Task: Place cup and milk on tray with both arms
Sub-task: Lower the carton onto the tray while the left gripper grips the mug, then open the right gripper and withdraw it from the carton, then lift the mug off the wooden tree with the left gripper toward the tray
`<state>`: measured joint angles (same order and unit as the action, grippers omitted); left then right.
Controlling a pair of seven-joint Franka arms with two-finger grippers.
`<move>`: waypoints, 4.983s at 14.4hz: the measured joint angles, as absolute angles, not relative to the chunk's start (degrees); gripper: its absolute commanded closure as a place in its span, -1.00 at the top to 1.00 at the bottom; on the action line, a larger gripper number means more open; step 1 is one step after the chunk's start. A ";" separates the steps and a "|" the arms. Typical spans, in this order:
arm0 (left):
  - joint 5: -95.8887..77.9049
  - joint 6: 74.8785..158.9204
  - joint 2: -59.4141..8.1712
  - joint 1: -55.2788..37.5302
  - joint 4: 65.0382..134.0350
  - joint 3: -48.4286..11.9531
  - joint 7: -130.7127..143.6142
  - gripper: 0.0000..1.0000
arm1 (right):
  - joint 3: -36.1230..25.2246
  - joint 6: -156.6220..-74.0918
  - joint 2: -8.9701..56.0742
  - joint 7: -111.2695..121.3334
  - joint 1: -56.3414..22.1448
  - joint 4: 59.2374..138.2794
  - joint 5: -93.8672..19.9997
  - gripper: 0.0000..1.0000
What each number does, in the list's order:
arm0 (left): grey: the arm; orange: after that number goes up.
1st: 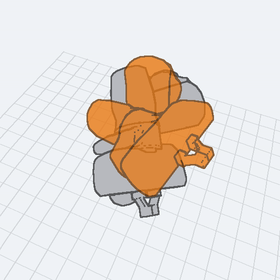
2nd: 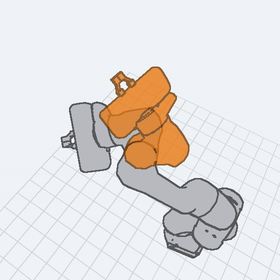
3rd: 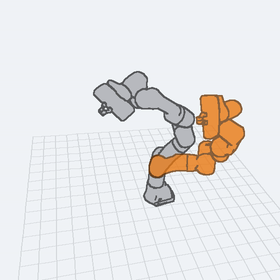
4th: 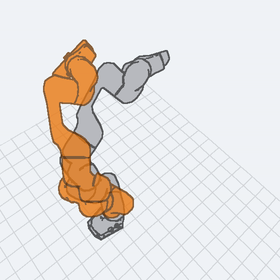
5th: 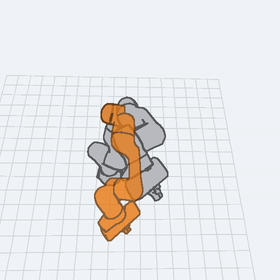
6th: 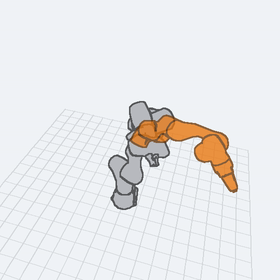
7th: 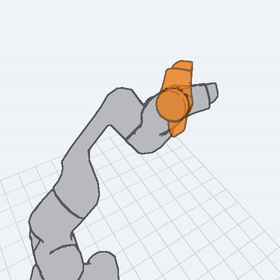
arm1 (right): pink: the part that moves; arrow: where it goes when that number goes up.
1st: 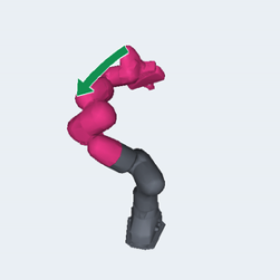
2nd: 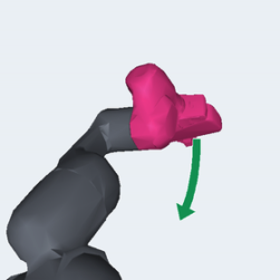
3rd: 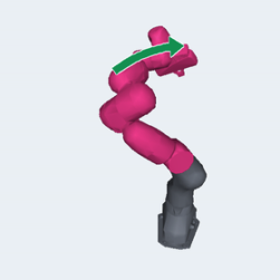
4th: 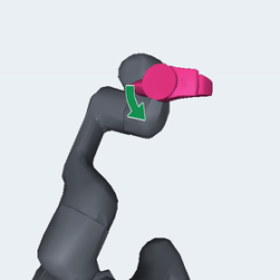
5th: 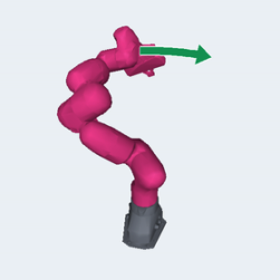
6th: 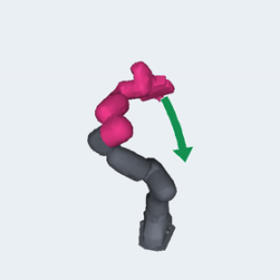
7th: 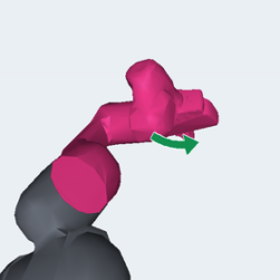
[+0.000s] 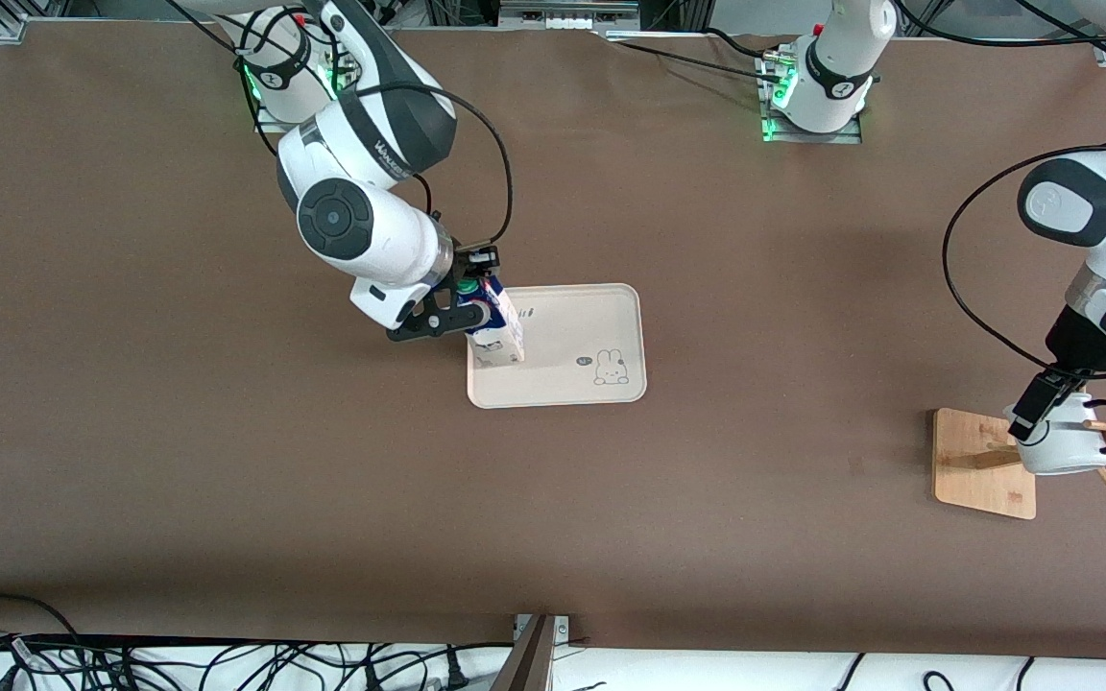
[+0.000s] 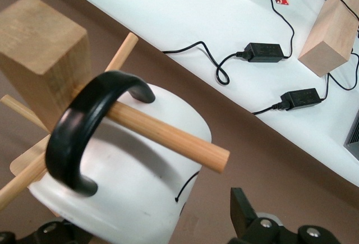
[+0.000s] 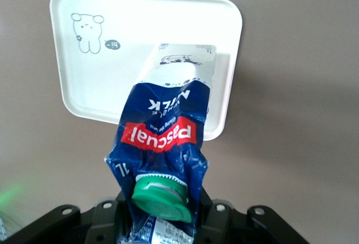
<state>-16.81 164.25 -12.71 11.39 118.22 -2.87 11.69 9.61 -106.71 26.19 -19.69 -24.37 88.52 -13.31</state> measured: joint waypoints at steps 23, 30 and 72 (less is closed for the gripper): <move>-17.59 156.56 -10.74 9.97 116.64 -3.34 14.34 -1.00 | 8.31 -109.54 31.97 -21.57 -25.79 87.87 -13.16 1.00; -9.78 149.66 -6.83 9.74 116.13 -5.22 13.91 -1.00 | 8.43 -104.75 27.33 -21.98 -26.06 86.93 -13.08 1.00; -6.85 81.43 -23.17 -7.74 86.09 -15.05 20.90 -1.00 | 3.73 -86.71 12.90 -1.34 5.42 78.77 2.42 1.00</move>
